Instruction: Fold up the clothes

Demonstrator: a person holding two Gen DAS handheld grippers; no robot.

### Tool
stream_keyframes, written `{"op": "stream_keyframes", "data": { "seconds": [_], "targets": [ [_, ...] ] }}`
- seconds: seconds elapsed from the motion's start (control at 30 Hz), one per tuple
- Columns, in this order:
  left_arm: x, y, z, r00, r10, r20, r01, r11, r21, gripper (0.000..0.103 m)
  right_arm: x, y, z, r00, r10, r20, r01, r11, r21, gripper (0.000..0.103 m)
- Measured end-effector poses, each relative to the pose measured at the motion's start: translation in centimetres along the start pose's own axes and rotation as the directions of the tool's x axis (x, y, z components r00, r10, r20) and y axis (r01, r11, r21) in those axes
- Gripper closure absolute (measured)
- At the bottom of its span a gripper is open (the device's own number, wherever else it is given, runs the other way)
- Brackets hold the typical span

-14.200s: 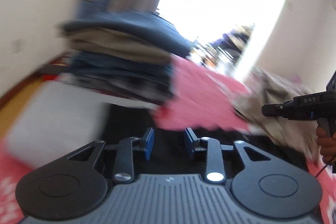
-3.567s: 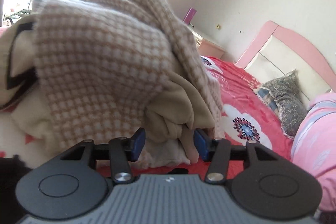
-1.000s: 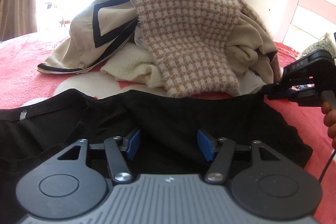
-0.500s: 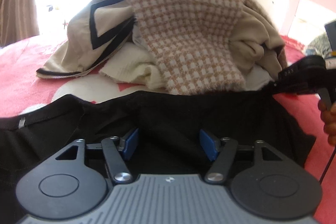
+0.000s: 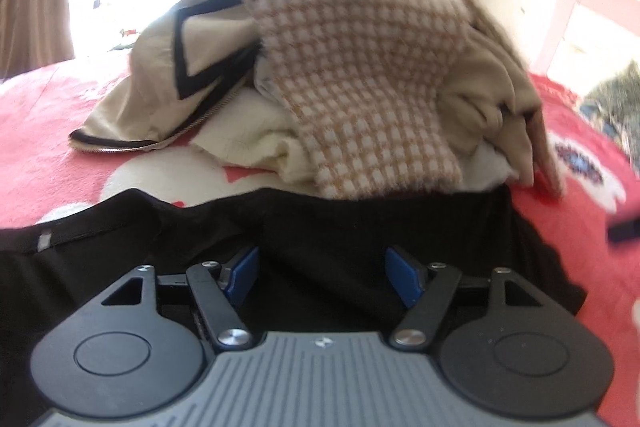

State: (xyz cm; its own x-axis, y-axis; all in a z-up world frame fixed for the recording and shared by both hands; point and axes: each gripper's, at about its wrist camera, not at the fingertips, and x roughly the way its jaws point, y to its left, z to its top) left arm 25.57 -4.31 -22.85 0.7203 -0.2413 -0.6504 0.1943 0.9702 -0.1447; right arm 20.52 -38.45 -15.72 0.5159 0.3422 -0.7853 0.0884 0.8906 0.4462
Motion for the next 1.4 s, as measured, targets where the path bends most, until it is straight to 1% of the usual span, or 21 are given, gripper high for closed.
{"op": "stream_keyframes", "data": {
  "seconds": [0.07, 0.1, 0.2, 0.3, 0.43, 0.47, 0.5, 0.57, 0.63, 0.7, 0.77, 0.8, 0.87, 0.9, 1.0, 1.03, 1.1, 1.13, 1.2, 1.3, 1.4],
  "targets": [
    [-1.0, 0.3, 0.5, 1.000, 0.002, -0.001, -0.002, 1.000, -0.030, 0.033, 0.9, 1.0, -1.7, 0.999, -0.023, -0.042, 0.021, 0.998, -0.051, 0.074],
    [-1.7, 0.5, 0.7, 1.000, 0.001, -0.001, -0.002, 0.999, -0.045, 0.033, 0.9, 1.4, -2.4, 0.998, -0.035, -0.047, 0.032, 0.997, -0.068, 0.075],
    [-5.1, 1.5, 1.4, 1.000, -0.023, 0.015, 0.024, 0.996, -0.087, 0.033, -1.7, 1.6, -4.3, 0.998, -0.056, -0.007, 0.055, 0.995, -0.085, 0.078],
    [-10.7, 4.1, 1.8, 0.997, -0.068, 0.043, 0.073, 0.990, -0.118, 0.033, -4.3, 1.9, -6.1, 0.997, -0.076, 0.033, 0.079, 0.992, -0.101, 0.074],
    [-19.8, 8.7, 1.5, 0.990, -0.137, 0.045, 0.142, 0.981, -0.129, 0.032, -7.8, 2.3, -8.6, 0.991, -0.101, 0.088, 0.111, 0.986, -0.121, 0.075],
    [-22.1, 9.8, 0.9, 0.988, -0.150, 0.040, 0.154, 0.980, -0.128, 0.032, -8.7, 2.4, -9.2, 0.989, -0.107, 0.101, 0.120, 0.985, -0.126, 0.075],
    [-24.5, 10.8, 0.2, 0.987, -0.158, 0.036, 0.161, 0.979, -0.128, 0.032, -9.6, 2.6, -10.2, 0.991, -0.088, 0.101, 0.102, 0.985, -0.141, 0.075],
    [-28.6, 12.7, -1.8, 0.985, -0.174, 0.006, 0.173, 0.975, -0.137, 0.031, -11.9, 3.5, -12.9, 0.998, 0.009, 0.061, 0.003, 0.981, -0.193, 0.074],
    [-31.8, 14.0, -4.3, 0.983, -0.178, -0.043, 0.169, 0.973, -0.160, 0.031, -13.4, 3.9, -16.1, 0.998, 0.069, 0.008, -0.065, 0.969, -0.239, 0.074],
    [-34.4, 15.1, -7.2, 0.985, -0.151, -0.083, 0.135, 0.976, -0.173, 0.031, -14.0, 3.6, -19.3, 0.995, 0.088, -0.044, -0.097, 0.954, -0.282, 0.072],
    [-36.4, 15.9, -10.0, 0.984, -0.128, -0.127, 0.104, 0.979, -0.176, 0.031, -14.1, 3.1, -22.6, 0.994, 0.077, -0.074, -0.096, 0.945, -0.313, 0.071],
    [-37.1, 16.4, -11.5, 0.980, -0.125, -0.157, 0.096, 0.979, -0.178, 0.032, -14.0, 2.9, -23.9, 0.994, 0.067, -0.089, -0.092, 0.943, -0.319, 0.070],
    [-38.1, 17.3, -14.3, 0.967, -0.123, -0.224, 0.083, 0.980, -0.181, 0.032, -13.8, 2.2, -25.7, 0.992, 0.051, -0.117, -0.083, 0.954, -0.288, 0.070],
    [-38.3, 17.6, -15.8, 0.955, -0.131, -0.266, 0.080, 0.978, -0.193, 0.032, -13.6, 1.8, -26.3, 0.991, 0.044, -0.126, -0.076, 0.961, -0.265, 0.070],
    [-38.4, 17.9, -20.1, 0.905, -0.182, -0.384, 0.091, 0.965, -0.244, 0.033, -13.1, 0.2, -27.5, 0.988, 0.021, -0.151, -0.049, 0.982, -0.184, 0.070],
    [-38.4, 17.8, -21.2, 0.899, -0.180, -0.400, 0.082, 0.965, -0.250, 0.033, -13.0, -0.1, -27.8, 0.987, 0.016, -0.161, -0.044, 0.985, -0.167, 0.070],
    [-38.4, 17.8, -22.6, 0.895, -0.169, -0.413, 0.062, 0.964, -0.260, 0.033, -13.1, -0.5, -28.2, 0.986, -0.006, -0.167, -0.019, 0.989, -0.149, 0.065],
    [-38.3, 17.9, -23.1, 0.889, -0.175, -0.424, 0.060, 0.961, -0.272, 0.033, -13.1, -0.7, -28.1, 0.986, -0.016, -0.164, -0.008, 0.990, -0.144, 0.063],
    [-38.2, 17.9, -24.2, 0.875, -0.181, -0.449, 0.052, 0.957, -0.284, 0.035, -13.2, -0.9, -28.0, 0.988, -0.016, -0.155, -0.004, 0.992, -0.126, 0.062],
    [-39.1, 17.4, -25.3, 0.860, -0.187, -0.474, 0.063, 0.962, -0.266, 0.035, -13.6, -1.0, -27.8, 0.991, -0.002, -0.137, -0.012, 0.995, -0.100, 0.062],
    [-39.6, 16.7, -26.7, 0.845, -0.211, -0.492, 0.085, 0.960, -0.265, 0.035, -13.7, -1.0, -28.1, 0.990, 0.013, -0.141, -0.027, 0.995, -0.099, 0.062]
  ]
}}
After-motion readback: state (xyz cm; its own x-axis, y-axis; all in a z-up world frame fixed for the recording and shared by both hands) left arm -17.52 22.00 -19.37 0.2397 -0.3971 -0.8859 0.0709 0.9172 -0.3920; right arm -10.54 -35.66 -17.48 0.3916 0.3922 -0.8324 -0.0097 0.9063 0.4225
